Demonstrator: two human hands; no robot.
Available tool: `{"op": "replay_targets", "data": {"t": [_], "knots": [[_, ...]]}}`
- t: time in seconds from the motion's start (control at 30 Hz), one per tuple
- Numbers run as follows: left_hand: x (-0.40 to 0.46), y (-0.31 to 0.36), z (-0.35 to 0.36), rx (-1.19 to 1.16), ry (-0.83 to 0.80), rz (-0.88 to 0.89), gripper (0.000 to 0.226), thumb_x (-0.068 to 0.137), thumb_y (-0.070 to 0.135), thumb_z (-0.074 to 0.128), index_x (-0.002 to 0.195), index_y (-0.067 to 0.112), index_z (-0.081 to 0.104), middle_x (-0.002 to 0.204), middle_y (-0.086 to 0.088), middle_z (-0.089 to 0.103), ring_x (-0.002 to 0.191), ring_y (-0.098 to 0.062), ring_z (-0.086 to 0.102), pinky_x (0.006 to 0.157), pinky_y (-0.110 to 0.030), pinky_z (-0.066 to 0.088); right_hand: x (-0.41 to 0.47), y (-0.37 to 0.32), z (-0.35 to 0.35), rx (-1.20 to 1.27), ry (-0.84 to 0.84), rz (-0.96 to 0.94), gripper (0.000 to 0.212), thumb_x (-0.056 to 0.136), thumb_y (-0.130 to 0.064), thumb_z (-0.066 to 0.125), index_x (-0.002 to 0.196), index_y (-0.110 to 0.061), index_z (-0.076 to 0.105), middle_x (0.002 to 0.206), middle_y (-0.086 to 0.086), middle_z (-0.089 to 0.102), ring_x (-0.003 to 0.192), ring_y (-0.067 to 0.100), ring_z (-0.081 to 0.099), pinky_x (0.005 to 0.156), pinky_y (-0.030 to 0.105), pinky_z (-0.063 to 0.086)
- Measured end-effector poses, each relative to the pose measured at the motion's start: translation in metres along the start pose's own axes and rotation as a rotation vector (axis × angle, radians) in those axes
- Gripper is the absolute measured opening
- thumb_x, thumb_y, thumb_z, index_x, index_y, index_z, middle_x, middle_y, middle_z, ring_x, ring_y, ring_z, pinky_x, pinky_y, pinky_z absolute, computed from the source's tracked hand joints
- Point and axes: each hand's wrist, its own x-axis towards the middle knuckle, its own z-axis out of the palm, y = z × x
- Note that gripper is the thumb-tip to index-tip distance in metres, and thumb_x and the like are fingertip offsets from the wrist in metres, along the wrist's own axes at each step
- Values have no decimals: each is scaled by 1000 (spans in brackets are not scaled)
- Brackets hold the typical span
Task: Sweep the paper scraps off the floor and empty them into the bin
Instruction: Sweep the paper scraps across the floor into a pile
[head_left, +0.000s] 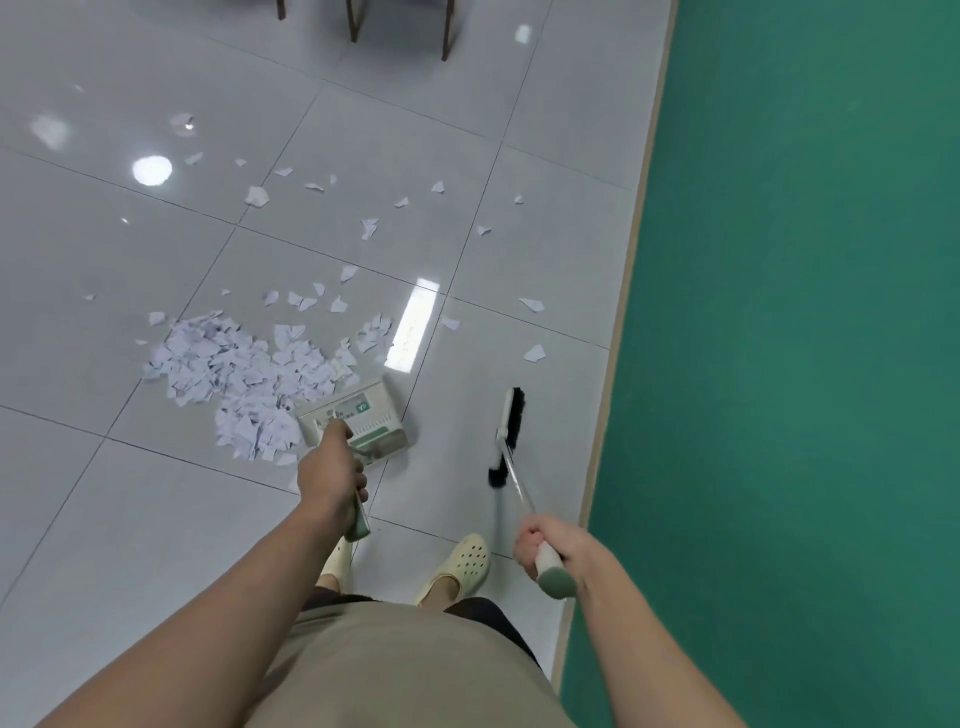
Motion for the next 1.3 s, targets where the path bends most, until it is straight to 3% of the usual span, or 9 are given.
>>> {"op": "replay_targets", "data": {"t": [0.2, 0.3, 0.43, 0.67, 0.83, 0.97, 1.1, 1.2, 1.3], "knots": [[-20, 4, 56, -41, 5, 28, 23, 87, 37, 51, 89, 14, 53, 56, -1, 39, 45, -16, 34, 47, -27, 33, -35, -83, -86, 285, -241, -64, 34, 83, 10, 52, 82, -19, 33, 58, -7, 33, 33, 5, 38, 29, 19, 39], [-27, 7, 76, -21, -1, 64, 22, 92, 37, 52, 86, 15, 54, 55, 0, 41, 45, -15, 34, 47, -27, 33, -50, -109, -98, 294, -310, -111, 32, 85, 9, 50, 86, -18, 34, 57, -8, 33, 34, 3, 37, 29, 17, 38], [-26, 13, 102, 12, -26, 70, 24, 94, 36, 51, 85, 14, 55, 57, -1, 37, 49, -16, 32, 49, -29, 32, -63, -130, -79, 113, -148, -180, 19, 89, 4, 47, 86, -13, 40, 55, -4, 36, 33, 5, 36, 27, 16, 32], [1, 41, 142, 55, -82, 56, 34, 93, 38, 48, 95, 7, 63, 64, -5, 42, 50, -17, 34, 51, -29, 34, -45, -187, -53, -75, 103, -278, 17, 91, 5, 47, 85, -10, 43, 52, 0, 41, 33, 7, 38, 29, 17, 34], [23, 67, 152, 33, -103, -15, 23, 94, 33, 46, 82, 14, 49, 60, -2, 34, 51, -17, 27, 51, -29, 30, -11, -236, -33, -160, 216, -219, 18, 89, 5, 47, 81, -10, 42, 45, 0, 38, 31, 9, 37, 30, 17, 35], [42, 84, 144, 34, -98, -69, 19, 93, 31, 46, 79, 17, 43, 59, 1, 34, 49, -16, 27, 49, -27, 28, 12, -268, 16, -545, 266, -162, 18, 84, 7, 48, 72, -5, 49, 51, 4, 44, 37, 13, 43, 36, 20, 37], [52, 96, 143, 14, -102, -103, 21, 94, 30, 46, 77, 18, 42, 56, 2, 33, 49, -14, 25, 49, -26, 26, 29, -275, 77, -738, 188, -89, 15, 77, 5, 48, 70, -8, 51, 49, 4, 47, 42, 14, 45, 49, 23, 37], [59, 102, 149, -3, -84, -113, 21, 94, 30, 47, 77, 17, 47, 56, 2, 34, 47, -14, 25, 48, -25, 27, 29, -279, 106, -704, 91, -19, 15, 80, 7, 47, 74, -7, 49, 47, 2, 45, 36, 11, 43, 41, 20, 41], [63, 106, 161, -34, -51, -136, 20, 93, 32, 49, 82, 15, 53, 59, -1, 37, 46, -15, 28, 49, -25, 29, 23, -299, 115, -550, -48, 68, 29, 88, 6, 43, 68, -14, 37, 47, -1, 37, 31, 8, 36, 31, 15, 33]]}}
